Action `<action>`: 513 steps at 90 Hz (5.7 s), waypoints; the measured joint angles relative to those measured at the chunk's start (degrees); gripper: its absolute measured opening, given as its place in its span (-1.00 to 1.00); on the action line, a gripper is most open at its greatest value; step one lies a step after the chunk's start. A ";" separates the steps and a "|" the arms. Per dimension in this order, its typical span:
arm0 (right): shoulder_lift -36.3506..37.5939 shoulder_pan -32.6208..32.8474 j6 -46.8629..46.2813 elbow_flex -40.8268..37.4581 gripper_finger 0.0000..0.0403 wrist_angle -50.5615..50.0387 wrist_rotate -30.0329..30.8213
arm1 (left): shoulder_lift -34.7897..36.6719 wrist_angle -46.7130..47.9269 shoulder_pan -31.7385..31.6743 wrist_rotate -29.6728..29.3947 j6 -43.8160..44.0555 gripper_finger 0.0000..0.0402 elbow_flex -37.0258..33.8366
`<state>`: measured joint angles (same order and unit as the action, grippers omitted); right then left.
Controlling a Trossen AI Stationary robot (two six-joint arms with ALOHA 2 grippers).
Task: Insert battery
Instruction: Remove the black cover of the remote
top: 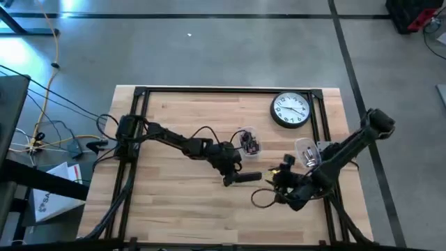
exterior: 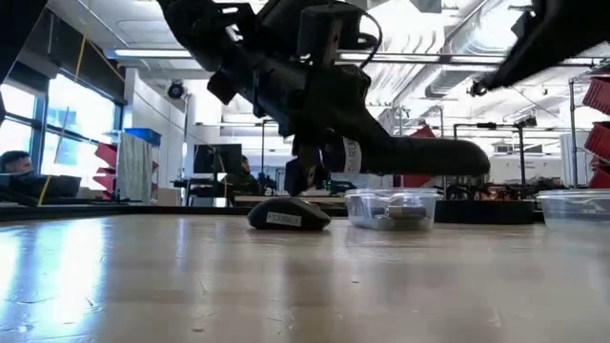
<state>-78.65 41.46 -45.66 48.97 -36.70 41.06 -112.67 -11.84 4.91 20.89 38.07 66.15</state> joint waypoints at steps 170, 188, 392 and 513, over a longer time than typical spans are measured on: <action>-8.21 -5.96 25.38 -13.37 -0.15 43.04 -3.19 | 8.32 32.01 19.24 -54.65 -27.90 -0.74 7.61; -11.46 -9.32 28.12 -13.37 -0.15 45.75 -7.82 | 16.68 21.05 21.16 -57.41 -27.71 -0.74 0.19; -41.24 -8.54 35.50 17.62 -0.14 50.88 -4.95 | 14.61 23.67 27.78 -45.53 14.80 -0.71 -21.00; -41.29 -18.58 36.70 17.77 0.13 52.55 -10.49 | 14.35 20.68 25.75 -45.57 8.72 -0.24 -21.24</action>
<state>-119.94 22.87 -8.96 66.74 15.85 30.56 -98.32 8.84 30.66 -24.68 46.78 44.91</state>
